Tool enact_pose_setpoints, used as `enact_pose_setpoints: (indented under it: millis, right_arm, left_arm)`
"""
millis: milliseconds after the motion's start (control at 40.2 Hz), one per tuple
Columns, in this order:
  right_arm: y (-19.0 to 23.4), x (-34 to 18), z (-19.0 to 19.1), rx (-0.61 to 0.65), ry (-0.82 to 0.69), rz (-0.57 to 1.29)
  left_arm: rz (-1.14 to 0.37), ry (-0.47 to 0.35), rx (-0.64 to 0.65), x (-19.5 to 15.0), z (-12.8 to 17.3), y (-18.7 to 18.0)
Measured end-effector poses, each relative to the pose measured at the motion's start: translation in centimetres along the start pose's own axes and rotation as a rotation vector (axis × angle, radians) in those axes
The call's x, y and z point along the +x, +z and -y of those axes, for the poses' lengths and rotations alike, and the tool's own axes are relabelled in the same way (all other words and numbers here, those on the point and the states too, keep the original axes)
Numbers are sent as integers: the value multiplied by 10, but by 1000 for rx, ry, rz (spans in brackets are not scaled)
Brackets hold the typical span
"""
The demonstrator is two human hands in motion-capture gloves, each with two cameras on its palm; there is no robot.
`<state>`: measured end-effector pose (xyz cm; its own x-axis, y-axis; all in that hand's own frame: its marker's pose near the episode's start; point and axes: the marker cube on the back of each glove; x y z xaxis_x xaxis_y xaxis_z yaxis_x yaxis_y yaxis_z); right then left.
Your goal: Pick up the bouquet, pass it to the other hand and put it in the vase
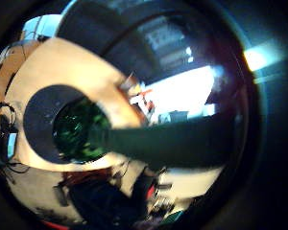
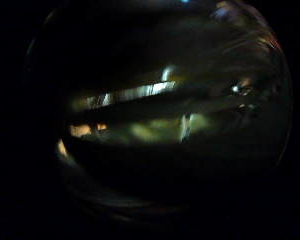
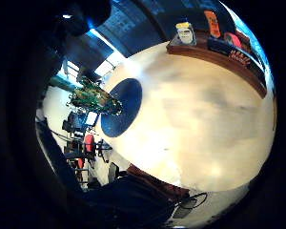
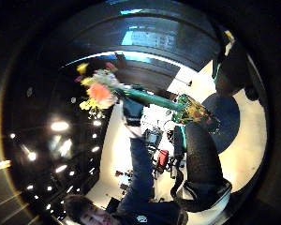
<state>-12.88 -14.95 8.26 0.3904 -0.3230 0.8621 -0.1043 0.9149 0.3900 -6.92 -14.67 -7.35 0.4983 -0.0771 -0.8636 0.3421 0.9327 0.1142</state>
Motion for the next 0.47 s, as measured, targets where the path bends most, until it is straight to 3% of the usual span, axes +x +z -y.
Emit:
enact_pose_setpoints:
  millis: [75,149,224,348,472]
  right_arm:
    - [3,-13,-5,-25,-6,30]
    - [-4,-3,-10,-14,0,35]
    - [-15,18,-13,23,0,2]
    - [-27,43,-10,52,-127,27]
    - [-33,77,-8,64,52,-74]
  left_arm:
    - [23,-39,-132,-29,9,5]
    - [152,-104,-283,-85,-19,6]
    - [257,-163,-355,-134,-50,4]
    - [273,-188,-337,-166,-66,-5]
    - [296,-165,-280,-165,-64,-13]
